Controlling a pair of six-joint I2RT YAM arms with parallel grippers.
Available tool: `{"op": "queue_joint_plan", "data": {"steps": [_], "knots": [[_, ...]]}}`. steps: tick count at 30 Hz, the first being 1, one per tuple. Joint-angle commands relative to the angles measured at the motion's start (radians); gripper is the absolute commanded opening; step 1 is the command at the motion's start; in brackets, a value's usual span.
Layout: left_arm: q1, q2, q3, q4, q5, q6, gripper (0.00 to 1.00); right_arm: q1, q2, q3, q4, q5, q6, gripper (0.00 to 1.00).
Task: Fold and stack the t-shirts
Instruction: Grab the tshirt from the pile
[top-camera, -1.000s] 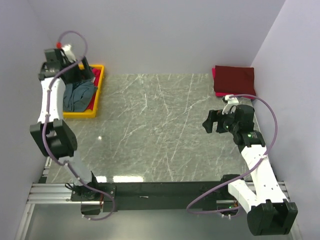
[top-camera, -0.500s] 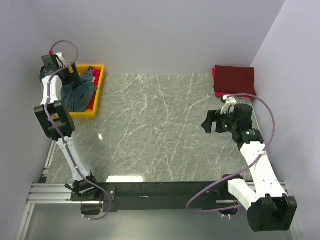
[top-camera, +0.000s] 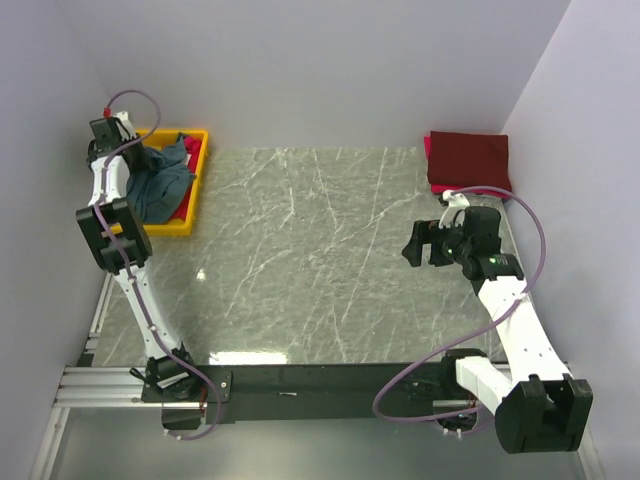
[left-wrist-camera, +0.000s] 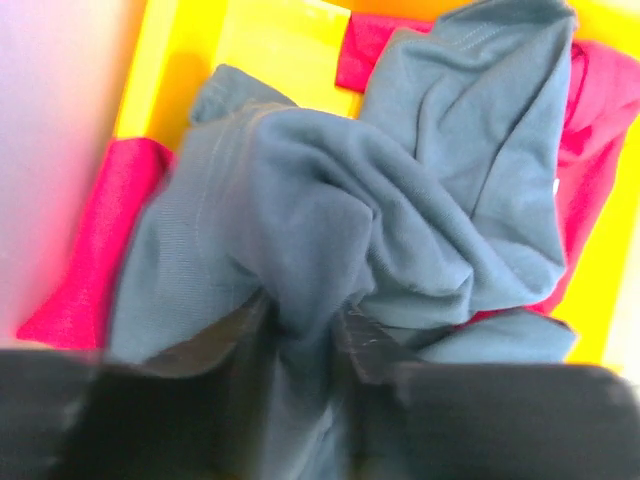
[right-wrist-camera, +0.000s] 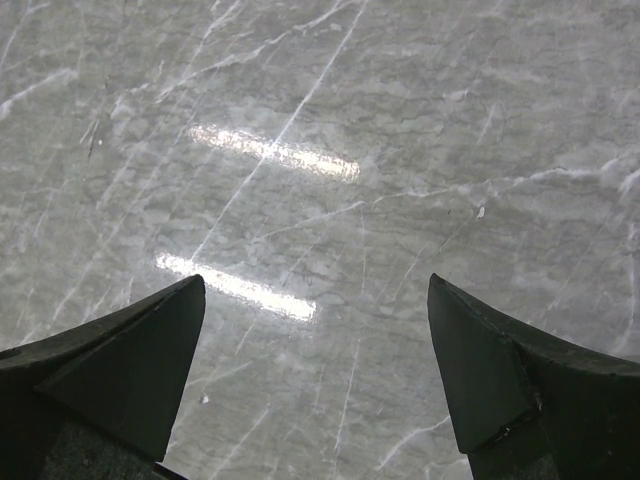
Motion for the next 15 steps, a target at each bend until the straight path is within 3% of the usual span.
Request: {"op": "queue_joint_plan", "data": {"steps": [1, 2, 3, 15], "knots": [[-0.004, -0.016, 0.091, 0.047, 0.044, 0.012, 0.25, -0.005, 0.009, 0.050, 0.002, 0.018, -0.008, 0.98], [-0.004, -0.027, 0.097, 0.042, 0.052, 0.012, 0.16, -0.004, 0.009, 0.050, 0.002, 0.018, -0.006, 0.98], [-0.003, -0.040, 0.100, 0.037, 0.059, 0.013, 0.00, -0.004, 0.008, 0.047, 0.002, 0.017, -0.006, 0.98], [-0.010, -0.431, 0.066, 0.067, 0.317, -0.092, 0.00, -0.033, -0.029, 0.055, 0.010, 0.009, 0.015, 0.98]]}}
